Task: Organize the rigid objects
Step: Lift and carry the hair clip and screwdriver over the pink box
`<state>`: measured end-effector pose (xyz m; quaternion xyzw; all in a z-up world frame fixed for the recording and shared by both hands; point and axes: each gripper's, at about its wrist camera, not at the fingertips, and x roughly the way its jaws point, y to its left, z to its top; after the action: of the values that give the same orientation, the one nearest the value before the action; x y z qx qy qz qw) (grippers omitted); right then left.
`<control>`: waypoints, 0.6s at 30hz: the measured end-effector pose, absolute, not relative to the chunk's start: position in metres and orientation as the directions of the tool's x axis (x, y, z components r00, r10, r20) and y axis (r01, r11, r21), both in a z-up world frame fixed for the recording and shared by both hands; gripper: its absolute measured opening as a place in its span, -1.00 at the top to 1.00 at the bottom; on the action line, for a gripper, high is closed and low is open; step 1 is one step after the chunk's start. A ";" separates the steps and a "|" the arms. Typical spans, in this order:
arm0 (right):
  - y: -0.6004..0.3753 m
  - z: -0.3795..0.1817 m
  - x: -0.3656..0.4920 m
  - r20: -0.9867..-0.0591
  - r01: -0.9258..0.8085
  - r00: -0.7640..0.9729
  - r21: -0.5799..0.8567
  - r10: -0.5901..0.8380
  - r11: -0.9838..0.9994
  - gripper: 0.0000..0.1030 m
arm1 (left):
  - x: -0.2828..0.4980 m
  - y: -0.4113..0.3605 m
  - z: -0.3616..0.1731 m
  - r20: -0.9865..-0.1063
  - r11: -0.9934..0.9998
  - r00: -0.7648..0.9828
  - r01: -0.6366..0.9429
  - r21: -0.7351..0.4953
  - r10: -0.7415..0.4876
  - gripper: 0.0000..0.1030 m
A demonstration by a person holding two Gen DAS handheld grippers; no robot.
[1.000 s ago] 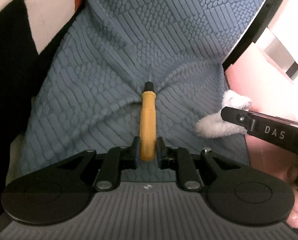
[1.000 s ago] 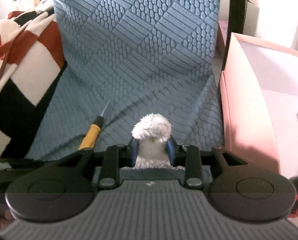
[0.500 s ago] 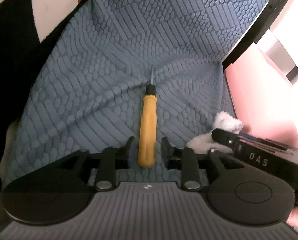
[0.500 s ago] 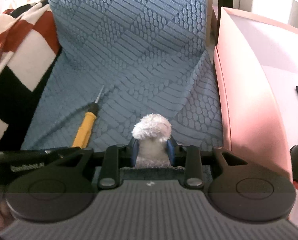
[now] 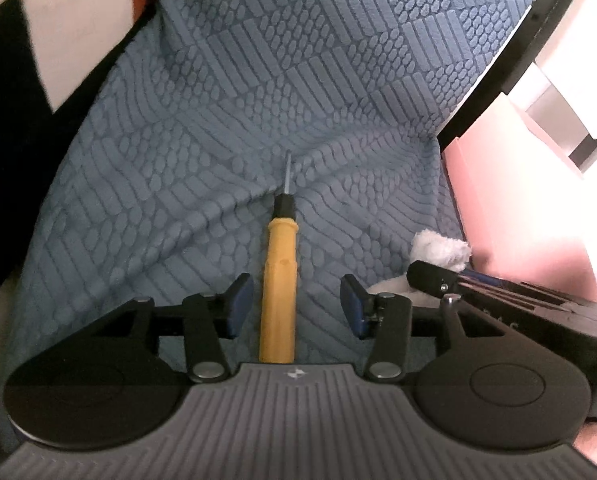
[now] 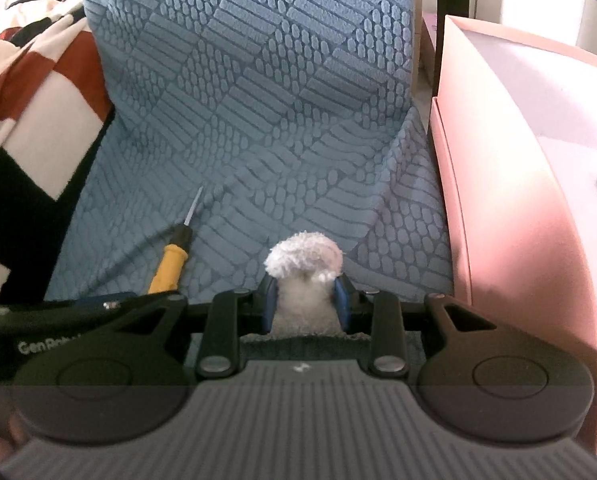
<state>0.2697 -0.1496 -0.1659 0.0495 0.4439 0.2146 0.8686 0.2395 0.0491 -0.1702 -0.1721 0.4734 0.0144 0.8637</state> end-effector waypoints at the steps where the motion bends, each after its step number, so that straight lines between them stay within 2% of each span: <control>1: -0.150 -0.166 0.270 -0.750 -0.328 0.514 0.277 0.417 0.903 0.35 | 0.242 0.048 -0.171 -0.825 0.945 0.549 -0.181 -0.273 -0.133 -0.03; 13: -0.154 -0.168 0.271 -0.746 -0.322 0.506 0.303 0.433 0.897 0.36 | 0.262 0.017 -0.180 -0.827 0.996 0.562 -0.076 -0.050 0.001 0.17; 16: -0.153 -0.168 0.269 -0.746 -0.326 0.508 0.295 0.430 0.898 0.36 | 0.264 0.011 -0.181 -0.820 0.998 0.571 -0.067 0.014 0.050 0.41; 18: -0.152 -0.168 0.268 -0.746 -0.328 0.511 0.290 0.427 0.899 0.36 | 0.264 0.010 -0.181 -0.816 0.998 0.574 -0.059 0.036 0.064 0.47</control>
<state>0.2679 -0.1523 -0.1680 0.0560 0.4438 0.2175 0.8675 0.2645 0.0104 -0.1811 0.0024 0.4602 0.0346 0.8871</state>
